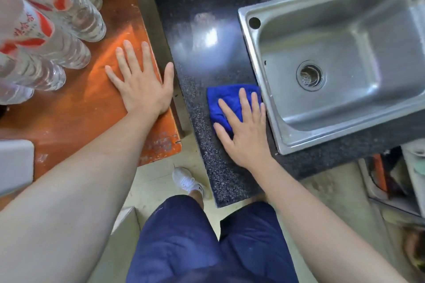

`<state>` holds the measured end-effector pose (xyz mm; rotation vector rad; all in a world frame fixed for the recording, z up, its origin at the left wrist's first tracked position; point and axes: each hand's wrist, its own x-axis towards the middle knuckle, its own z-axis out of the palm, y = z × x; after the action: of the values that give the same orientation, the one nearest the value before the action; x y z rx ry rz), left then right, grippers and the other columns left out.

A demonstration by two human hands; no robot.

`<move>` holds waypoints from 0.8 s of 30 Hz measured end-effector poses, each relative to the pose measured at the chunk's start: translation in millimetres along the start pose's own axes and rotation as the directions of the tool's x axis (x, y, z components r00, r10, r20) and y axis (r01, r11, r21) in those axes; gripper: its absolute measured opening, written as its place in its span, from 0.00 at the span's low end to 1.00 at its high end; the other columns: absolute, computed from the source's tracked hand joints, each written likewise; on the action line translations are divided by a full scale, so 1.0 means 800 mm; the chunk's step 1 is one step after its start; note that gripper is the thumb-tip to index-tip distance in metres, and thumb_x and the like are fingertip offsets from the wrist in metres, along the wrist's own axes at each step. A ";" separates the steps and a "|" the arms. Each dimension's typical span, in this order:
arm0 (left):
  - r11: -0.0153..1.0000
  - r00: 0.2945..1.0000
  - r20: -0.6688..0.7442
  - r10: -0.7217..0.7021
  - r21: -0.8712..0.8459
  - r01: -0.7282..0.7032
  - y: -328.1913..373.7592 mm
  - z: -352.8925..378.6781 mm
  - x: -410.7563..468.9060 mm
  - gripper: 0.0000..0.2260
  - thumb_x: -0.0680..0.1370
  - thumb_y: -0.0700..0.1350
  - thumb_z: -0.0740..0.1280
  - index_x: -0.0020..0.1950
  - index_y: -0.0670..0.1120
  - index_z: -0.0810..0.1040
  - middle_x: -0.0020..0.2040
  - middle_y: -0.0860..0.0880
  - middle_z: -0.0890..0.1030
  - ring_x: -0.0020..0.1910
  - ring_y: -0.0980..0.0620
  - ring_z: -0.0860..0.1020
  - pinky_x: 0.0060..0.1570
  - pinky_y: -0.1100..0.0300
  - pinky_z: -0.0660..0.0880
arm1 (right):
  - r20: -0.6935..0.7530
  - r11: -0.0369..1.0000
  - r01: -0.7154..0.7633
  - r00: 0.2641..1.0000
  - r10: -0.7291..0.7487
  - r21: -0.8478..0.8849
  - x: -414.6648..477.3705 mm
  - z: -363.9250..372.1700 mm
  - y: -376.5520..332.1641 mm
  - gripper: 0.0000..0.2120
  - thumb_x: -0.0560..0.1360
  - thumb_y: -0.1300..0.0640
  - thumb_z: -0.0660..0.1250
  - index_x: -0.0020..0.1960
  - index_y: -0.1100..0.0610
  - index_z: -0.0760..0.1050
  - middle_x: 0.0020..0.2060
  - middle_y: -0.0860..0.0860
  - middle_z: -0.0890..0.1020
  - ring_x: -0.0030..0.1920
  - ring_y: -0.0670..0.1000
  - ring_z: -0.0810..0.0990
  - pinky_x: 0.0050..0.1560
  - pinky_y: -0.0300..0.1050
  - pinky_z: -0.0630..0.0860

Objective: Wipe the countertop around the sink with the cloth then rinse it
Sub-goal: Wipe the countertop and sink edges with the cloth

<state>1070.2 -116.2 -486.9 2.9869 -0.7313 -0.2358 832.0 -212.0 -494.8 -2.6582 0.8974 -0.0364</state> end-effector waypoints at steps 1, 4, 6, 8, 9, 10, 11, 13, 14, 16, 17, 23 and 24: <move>1.000 1.000 -0.001 0.003 -0.001 -0.003 0.000 0.000 -0.001 0.35 0.80 0.68 0.42 0.82 0.51 0.50 0.82 0.42 0.48 0.81 0.41 0.46 0.75 0.33 0.45 | 0.009 1.000 -0.018 1.000 0.018 -0.004 -0.037 -0.003 0.009 0.28 0.80 0.39 0.61 0.78 0.44 0.65 0.81 0.58 0.54 0.81 0.62 0.48 0.79 0.63 0.46; 1.000 1.000 -0.006 0.016 -0.006 -0.016 0.001 -0.001 -0.003 0.35 0.79 0.68 0.41 0.82 0.51 0.51 0.82 0.41 0.48 0.81 0.40 0.46 0.74 0.32 0.45 | 0.055 0.999 -0.039 0.998 0.041 -0.034 -0.120 -0.013 0.031 0.28 0.79 0.40 0.62 0.78 0.45 0.65 0.81 0.58 0.54 0.81 0.62 0.47 0.78 0.65 0.50; 1.000 1.000 0.001 0.023 -0.013 -0.023 0.002 -0.002 -0.003 0.35 0.79 0.68 0.41 0.82 0.50 0.51 0.82 0.40 0.48 0.80 0.39 0.46 0.74 0.32 0.45 | 0.086 0.998 -0.046 0.995 0.050 -0.048 -0.142 -0.015 0.035 0.29 0.80 0.39 0.61 0.78 0.45 0.64 0.81 0.58 0.53 0.81 0.61 0.46 0.78 0.64 0.49; 1.000 1.000 0.000 0.020 -0.012 -0.020 0.002 -0.002 -0.004 0.36 0.80 0.68 0.41 0.82 0.50 0.51 0.82 0.40 0.48 0.80 0.39 0.46 0.74 0.31 0.44 | 0.105 0.998 -0.057 0.993 0.061 -0.040 -0.142 -0.014 0.036 0.29 0.79 0.38 0.61 0.79 0.45 0.63 0.81 0.59 0.53 0.81 0.61 0.46 0.79 0.64 0.48; 1.000 1.000 -0.002 0.024 -0.012 -0.024 0.001 -0.003 -0.005 0.36 0.80 0.68 0.41 0.82 0.50 0.51 0.82 0.40 0.48 0.80 0.39 0.46 0.74 0.31 0.44 | 0.106 0.998 -0.057 0.993 0.060 -0.038 -0.139 -0.013 0.036 0.30 0.79 0.38 0.61 0.78 0.45 0.63 0.81 0.59 0.53 0.81 0.61 0.46 0.79 0.64 0.48; 0.999 1.000 -0.003 0.030 -0.016 -0.030 0.002 -0.003 -0.005 0.36 0.80 0.68 0.41 0.82 0.49 0.51 0.82 0.40 0.48 0.80 0.39 0.46 0.74 0.31 0.44 | 0.107 0.998 -0.050 0.993 0.054 -0.042 -0.134 -0.013 0.036 0.30 0.79 0.38 0.61 0.78 0.45 0.63 0.81 0.59 0.53 0.81 0.61 0.46 0.78 0.65 0.48; 0.999 0.999 -0.003 0.033 -0.021 -0.033 0.002 -0.003 -0.004 0.36 0.80 0.68 0.41 0.82 0.49 0.51 0.82 0.39 0.49 0.80 0.39 0.46 0.74 0.31 0.44 | 0.112 0.998 -0.039 0.993 0.044 -0.050 -0.129 -0.013 0.035 0.30 0.79 0.39 0.61 0.78 0.45 0.63 0.81 0.59 0.53 0.81 0.61 0.46 0.78 0.66 0.49; 0.999 1.000 0.002 0.031 -0.031 -0.031 0.003 -0.004 -0.005 0.36 0.80 0.68 0.41 0.82 0.49 0.51 0.82 0.39 0.49 0.80 0.38 0.47 0.74 0.31 0.45 | 0.121 0.998 -0.009 0.993 0.016 -0.060 -0.108 -0.015 0.036 0.29 0.79 0.38 0.60 0.79 0.45 0.63 0.81 0.59 0.53 0.81 0.60 0.46 0.78 0.65 0.48; 0.999 0.999 0.005 0.032 -0.034 -0.032 0.003 -0.005 -0.005 0.36 0.80 0.68 0.41 0.82 0.48 0.51 0.81 0.39 0.49 0.80 0.38 0.47 0.74 0.31 0.45 | 0.120 0.998 0.006 0.993 0.001 -0.063 -0.089 -0.016 0.036 0.29 0.79 0.38 0.60 0.79 0.45 0.63 0.81 0.59 0.52 0.81 0.60 0.46 0.78 0.64 0.48; 0.999 0.999 0.007 0.036 -0.032 -0.036 0.002 -0.005 -0.004 0.36 0.80 0.68 0.41 0.82 0.48 0.51 0.81 0.39 0.49 0.80 0.38 0.47 0.74 0.31 0.45 | 0.107 0.997 0.025 0.994 -0.018 -0.070 -0.031 -0.015 0.030 0.29 0.80 0.37 0.58 0.79 0.44 0.62 0.81 0.58 0.52 0.81 0.61 0.46 0.79 0.63 0.46; 0.999 0.999 0.011 0.039 -0.034 -0.039 0.003 -0.005 -0.005 0.36 0.80 0.68 0.41 0.82 0.48 0.51 0.81 0.39 0.49 0.80 0.38 0.47 0.74 0.31 0.45 | 0.092 0.997 0.022 0.996 -0.015 -0.074 0.002 -0.014 0.025 0.29 0.80 0.37 0.57 0.79 0.43 0.62 0.81 0.59 0.52 0.81 0.61 0.46 0.79 0.61 0.45; 0.998 0.999 0.015 0.050 -0.041 -0.049 -0.001 -0.002 -0.002 0.35 0.81 0.67 0.42 0.82 0.48 0.51 0.81 0.39 0.50 0.80 0.38 0.47 0.74 0.30 0.46 | 0.060 0.993 -0.044 0.997 0.050 -0.106 0.204 -0.012 -0.021 0.29 0.80 0.35 0.52 0.79 0.41 0.60 0.81 0.60 0.51 0.80 0.65 0.47 0.78 0.61 0.42; 0.998 0.999 0.015 0.049 -0.043 -0.048 -0.002 -0.001 -0.002 0.35 0.81 0.67 0.43 0.82 0.48 0.52 0.81 0.39 0.50 0.80 0.38 0.47 0.73 0.30 0.46 | 0.052 0.992 -0.042 0.997 0.049 -0.118 0.229 -0.012 -0.028 0.29 0.80 0.35 0.52 0.79 0.41 0.60 0.81 0.60 0.52 0.80 0.66 0.48 0.78 0.62 0.43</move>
<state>1069.9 -113.9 -485.8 2.9263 -0.7890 -0.2690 990.3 -306.5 -493.6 -2.7303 0.9700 0.1033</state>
